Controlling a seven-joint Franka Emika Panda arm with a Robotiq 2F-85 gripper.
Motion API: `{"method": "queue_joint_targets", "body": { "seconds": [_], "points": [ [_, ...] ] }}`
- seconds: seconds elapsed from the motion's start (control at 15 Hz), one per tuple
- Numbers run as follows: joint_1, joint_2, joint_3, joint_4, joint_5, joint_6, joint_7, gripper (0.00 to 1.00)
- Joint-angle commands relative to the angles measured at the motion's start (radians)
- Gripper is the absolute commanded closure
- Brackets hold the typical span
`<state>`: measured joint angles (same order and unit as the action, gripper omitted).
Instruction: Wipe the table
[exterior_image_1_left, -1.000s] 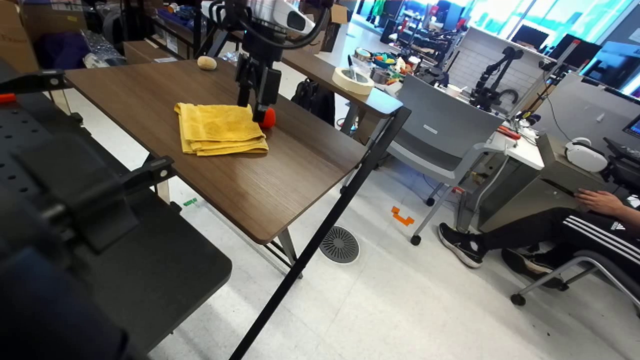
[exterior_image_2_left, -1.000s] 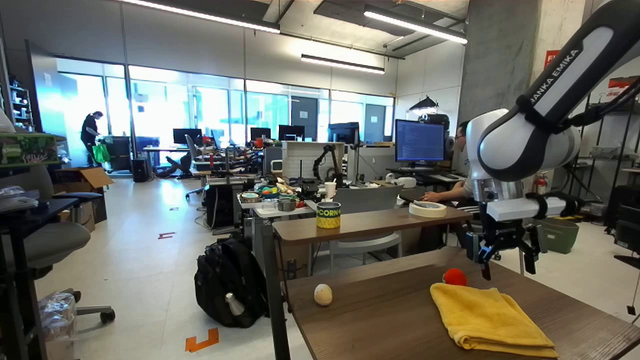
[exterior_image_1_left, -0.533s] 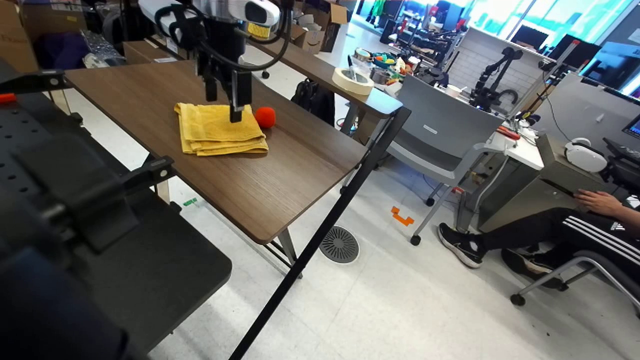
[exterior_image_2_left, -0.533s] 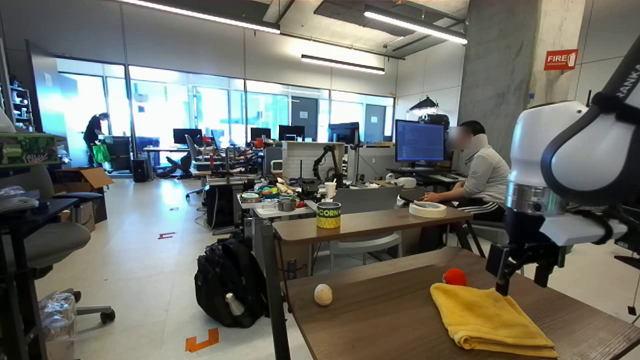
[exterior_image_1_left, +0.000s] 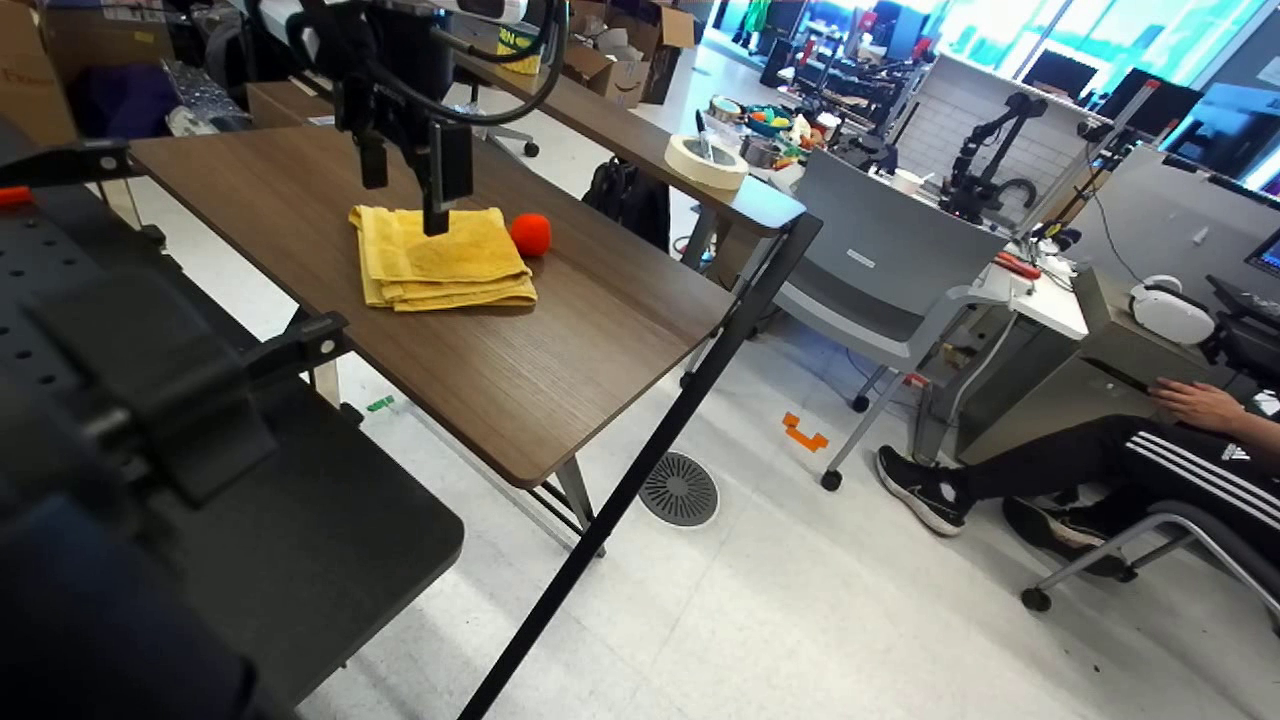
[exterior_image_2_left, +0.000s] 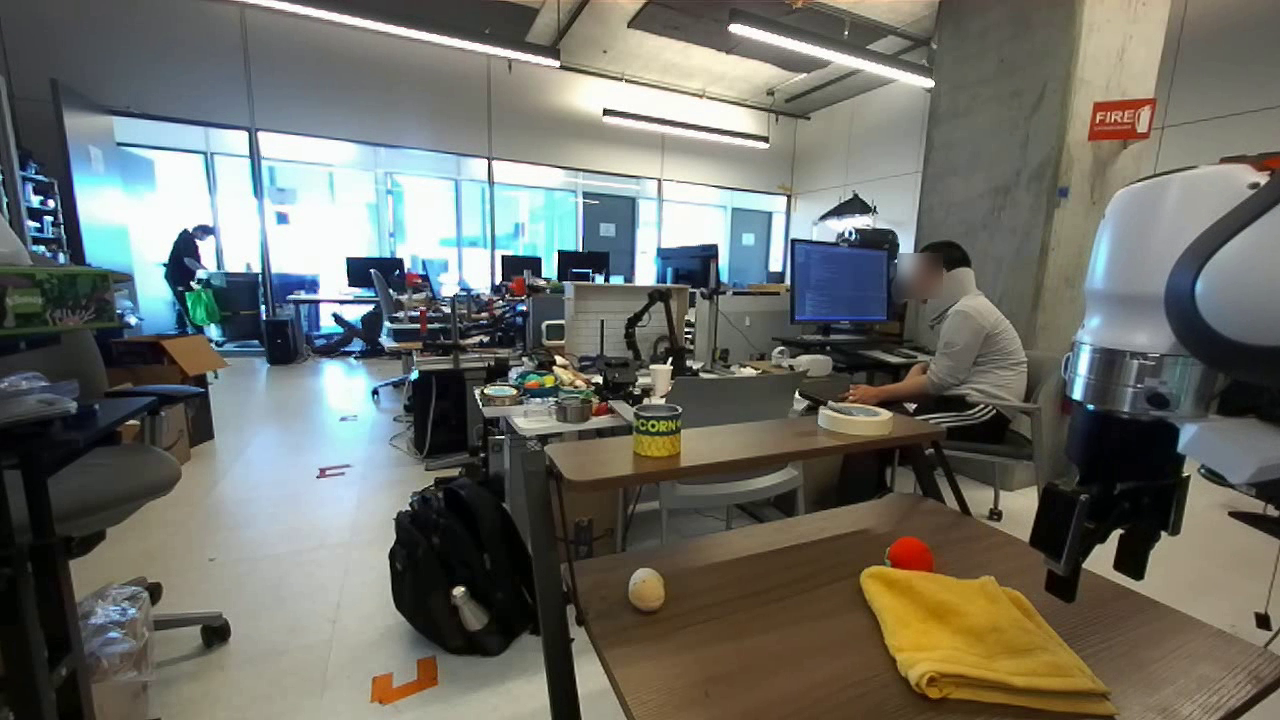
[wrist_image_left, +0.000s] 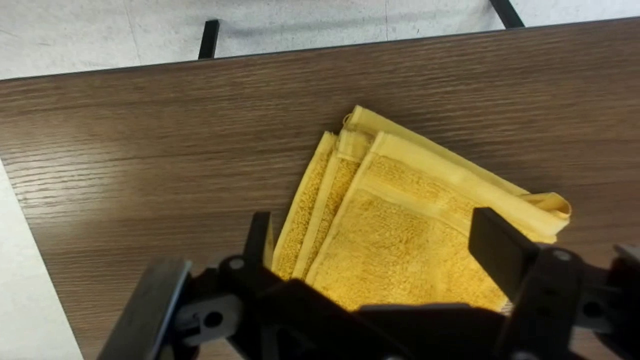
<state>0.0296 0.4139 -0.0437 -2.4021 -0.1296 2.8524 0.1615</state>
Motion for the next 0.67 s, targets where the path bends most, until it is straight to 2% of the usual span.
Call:
{"method": "queue_joint_targets", "body": {
  "seconds": [0.0, 0.2, 0.6],
  "points": [
    [0.016, 0.000, -0.013, 0.000, 0.020, -0.001, -0.016, 0.00],
    [0.051, 0.012, -0.019, 0.046, 0.009, -0.003, 0.007, 0.00],
    [0.028, 0.185, 0.058, 0.392, 0.049, -0.257, -0.088, 0.00]
  ]
}}
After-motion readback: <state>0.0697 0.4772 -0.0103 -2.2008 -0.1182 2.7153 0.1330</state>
